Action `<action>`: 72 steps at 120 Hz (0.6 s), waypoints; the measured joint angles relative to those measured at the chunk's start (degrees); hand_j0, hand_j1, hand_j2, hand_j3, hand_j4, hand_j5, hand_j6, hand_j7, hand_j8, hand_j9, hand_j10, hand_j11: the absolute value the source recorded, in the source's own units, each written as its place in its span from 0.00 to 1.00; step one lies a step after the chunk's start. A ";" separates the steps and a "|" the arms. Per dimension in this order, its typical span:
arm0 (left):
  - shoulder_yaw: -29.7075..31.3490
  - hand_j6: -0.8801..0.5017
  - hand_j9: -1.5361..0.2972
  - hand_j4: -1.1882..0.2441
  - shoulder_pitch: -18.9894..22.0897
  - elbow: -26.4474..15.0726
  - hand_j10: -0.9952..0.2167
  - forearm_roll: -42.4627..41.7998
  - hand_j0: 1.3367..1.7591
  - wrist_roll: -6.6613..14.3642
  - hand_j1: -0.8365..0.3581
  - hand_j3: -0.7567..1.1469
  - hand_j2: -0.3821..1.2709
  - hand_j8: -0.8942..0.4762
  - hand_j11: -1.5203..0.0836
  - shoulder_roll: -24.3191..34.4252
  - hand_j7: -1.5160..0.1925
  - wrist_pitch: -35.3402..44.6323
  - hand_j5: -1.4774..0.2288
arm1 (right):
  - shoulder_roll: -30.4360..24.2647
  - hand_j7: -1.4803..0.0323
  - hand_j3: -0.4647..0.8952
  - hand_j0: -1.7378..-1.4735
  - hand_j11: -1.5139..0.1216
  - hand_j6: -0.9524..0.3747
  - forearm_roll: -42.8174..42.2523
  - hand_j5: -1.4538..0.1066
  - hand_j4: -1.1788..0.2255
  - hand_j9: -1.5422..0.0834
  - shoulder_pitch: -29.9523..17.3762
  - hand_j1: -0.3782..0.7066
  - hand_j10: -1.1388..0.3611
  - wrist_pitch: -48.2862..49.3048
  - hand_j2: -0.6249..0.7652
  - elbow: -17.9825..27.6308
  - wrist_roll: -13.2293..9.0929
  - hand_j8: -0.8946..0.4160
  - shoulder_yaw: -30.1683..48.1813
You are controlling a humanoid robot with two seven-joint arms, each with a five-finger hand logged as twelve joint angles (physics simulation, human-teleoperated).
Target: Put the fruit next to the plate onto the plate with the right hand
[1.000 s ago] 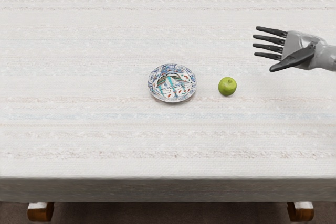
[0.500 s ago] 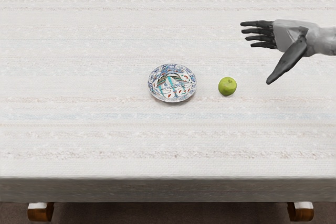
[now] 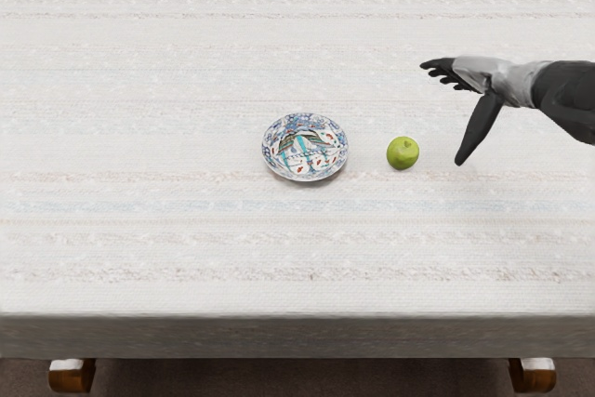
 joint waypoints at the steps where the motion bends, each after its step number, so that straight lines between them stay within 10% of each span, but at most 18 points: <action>1: 0.00 0.47 0.67 0.67 0.00 0.00 0.63 0.00 0.76 0.00 0.76 0.40 0.26 0.48 0.76 0.00 0.71 0.00 0.69 | 0.24 0.95 0.34 0.30 0.90 0.69 -0.37 0.90 0.81 0.92 0.02 0.06 0.73 -0.57 0.45 0.07 -0.07 0.65 -0.35; 72: 0.00 0.47 0.67 0.67 0.00 0.00 0.63 0.00 0.76 0.00 0.76 0.40 0.26 0.48 0.76 0.00 0.71 -0.02 0.69 | 10.80 0.95 0.34 0.30 0.89 0.69 -6.13 0.90 0.81 0.92 3.57 0.07 0.73 -19.00 0.45 -0.11 -3.72 0.65 -16.67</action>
